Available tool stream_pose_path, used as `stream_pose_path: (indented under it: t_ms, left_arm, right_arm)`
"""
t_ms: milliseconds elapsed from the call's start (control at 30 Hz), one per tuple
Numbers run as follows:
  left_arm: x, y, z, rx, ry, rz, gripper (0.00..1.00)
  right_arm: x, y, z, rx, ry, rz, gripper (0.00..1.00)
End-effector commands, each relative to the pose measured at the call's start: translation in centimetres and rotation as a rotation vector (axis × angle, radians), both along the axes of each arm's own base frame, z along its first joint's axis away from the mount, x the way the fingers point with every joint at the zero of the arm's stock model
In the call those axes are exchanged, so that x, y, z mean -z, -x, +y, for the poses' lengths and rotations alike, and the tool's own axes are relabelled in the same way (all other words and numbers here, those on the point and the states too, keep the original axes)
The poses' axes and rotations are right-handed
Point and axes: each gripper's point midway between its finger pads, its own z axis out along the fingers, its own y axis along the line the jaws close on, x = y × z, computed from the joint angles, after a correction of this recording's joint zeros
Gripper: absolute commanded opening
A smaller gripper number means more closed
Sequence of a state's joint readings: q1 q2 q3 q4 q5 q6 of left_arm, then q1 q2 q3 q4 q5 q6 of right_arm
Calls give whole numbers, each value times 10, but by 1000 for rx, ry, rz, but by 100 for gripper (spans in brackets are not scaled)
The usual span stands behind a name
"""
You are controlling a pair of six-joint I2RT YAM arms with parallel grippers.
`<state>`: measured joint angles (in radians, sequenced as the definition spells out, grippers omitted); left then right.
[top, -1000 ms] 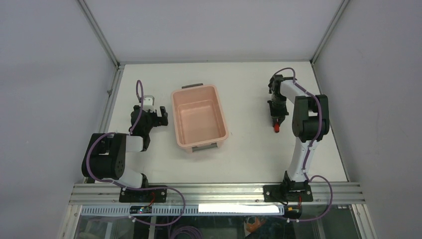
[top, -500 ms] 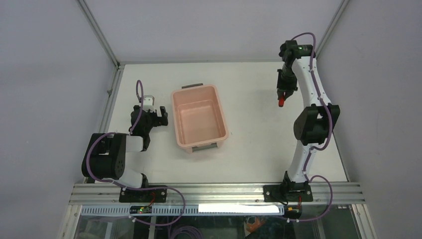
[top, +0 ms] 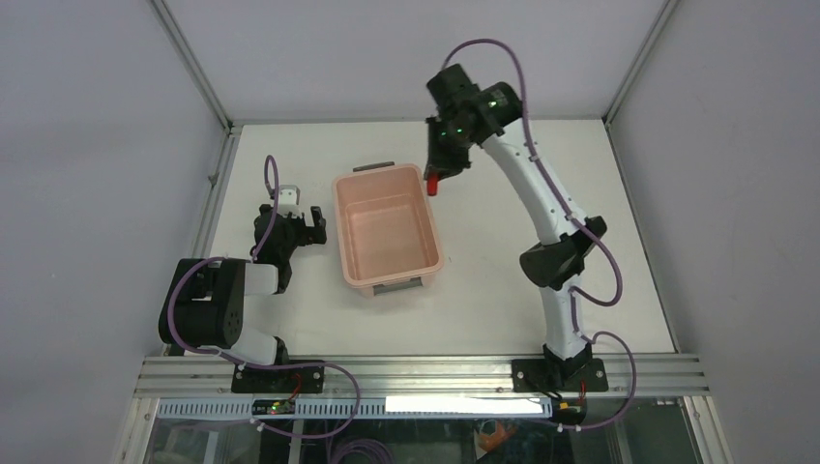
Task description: Put the screwdriver in the bin
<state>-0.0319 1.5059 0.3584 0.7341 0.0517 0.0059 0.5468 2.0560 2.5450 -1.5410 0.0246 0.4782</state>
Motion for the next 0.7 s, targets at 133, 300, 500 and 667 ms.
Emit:
stream_pose_path:
  t_ms: [133, 300, 500, 667]
  left_arm:
    - [-26, -16, -1, -9, 19, -95, 99]
    - [-25, -16, -2, -8, 19, -94, 99]
    - [-25, -16, -1, -8, 19, -94, 99]
    - [-25, -16, -1, -9, 19, -94, 99]
  right_arm:
    - [24, 62, 142, -326, -115, -1, 0]
    - [108, 76, 153, -449, 136, 62, 0]
    - [174, 62, 151, -448, 249, 55, 0]
    - [214, 61, 147, -454, 284, 64, 2]
